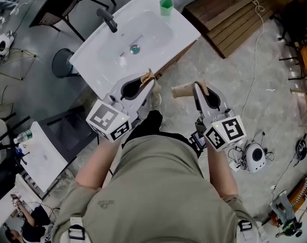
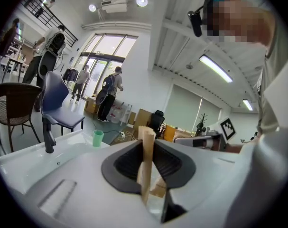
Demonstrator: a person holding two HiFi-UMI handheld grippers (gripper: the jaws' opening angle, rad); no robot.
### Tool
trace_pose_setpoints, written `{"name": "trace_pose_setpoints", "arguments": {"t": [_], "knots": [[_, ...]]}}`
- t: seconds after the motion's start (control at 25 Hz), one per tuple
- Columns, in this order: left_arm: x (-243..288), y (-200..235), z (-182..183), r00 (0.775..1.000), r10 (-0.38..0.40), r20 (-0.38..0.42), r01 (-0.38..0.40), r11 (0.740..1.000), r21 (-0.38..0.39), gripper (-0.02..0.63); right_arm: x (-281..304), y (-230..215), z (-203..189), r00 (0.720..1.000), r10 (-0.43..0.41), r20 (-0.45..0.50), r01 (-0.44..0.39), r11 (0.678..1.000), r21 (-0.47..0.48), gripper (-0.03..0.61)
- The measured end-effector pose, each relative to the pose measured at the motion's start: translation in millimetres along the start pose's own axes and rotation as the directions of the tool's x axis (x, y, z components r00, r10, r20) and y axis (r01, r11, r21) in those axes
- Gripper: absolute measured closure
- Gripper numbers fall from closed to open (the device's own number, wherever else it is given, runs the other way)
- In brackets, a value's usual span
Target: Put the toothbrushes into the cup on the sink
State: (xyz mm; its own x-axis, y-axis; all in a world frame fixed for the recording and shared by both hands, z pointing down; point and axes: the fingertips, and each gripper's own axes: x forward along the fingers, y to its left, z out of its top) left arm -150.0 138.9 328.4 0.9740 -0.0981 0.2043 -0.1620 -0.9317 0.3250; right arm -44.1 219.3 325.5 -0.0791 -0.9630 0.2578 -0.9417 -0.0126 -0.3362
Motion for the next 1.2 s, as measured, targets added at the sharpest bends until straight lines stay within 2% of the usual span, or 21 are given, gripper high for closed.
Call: {"name": "trace_pose_setpoints", "arguments": {"t": [0.48, 1.2], "knots": [[32.5, 59.0, 31.7, 1.000, -0.028, 0.001, 0.028, 1.000, -0.006, 0.554, 68.3, -19.7, 30.4, 1.000, -0.009, -0.008, 0.009, 1.000, -0.001, 0.551], [51.6, 87.2, 51.7, 1.000, -0.011, 0.010, 0.011, 1.000, -0.011, 0.554, 99.9, -39.5, 55.1, 1.000, -0.002, -0.008, 0.002, 1.000, -0.005, 0.551]]}}
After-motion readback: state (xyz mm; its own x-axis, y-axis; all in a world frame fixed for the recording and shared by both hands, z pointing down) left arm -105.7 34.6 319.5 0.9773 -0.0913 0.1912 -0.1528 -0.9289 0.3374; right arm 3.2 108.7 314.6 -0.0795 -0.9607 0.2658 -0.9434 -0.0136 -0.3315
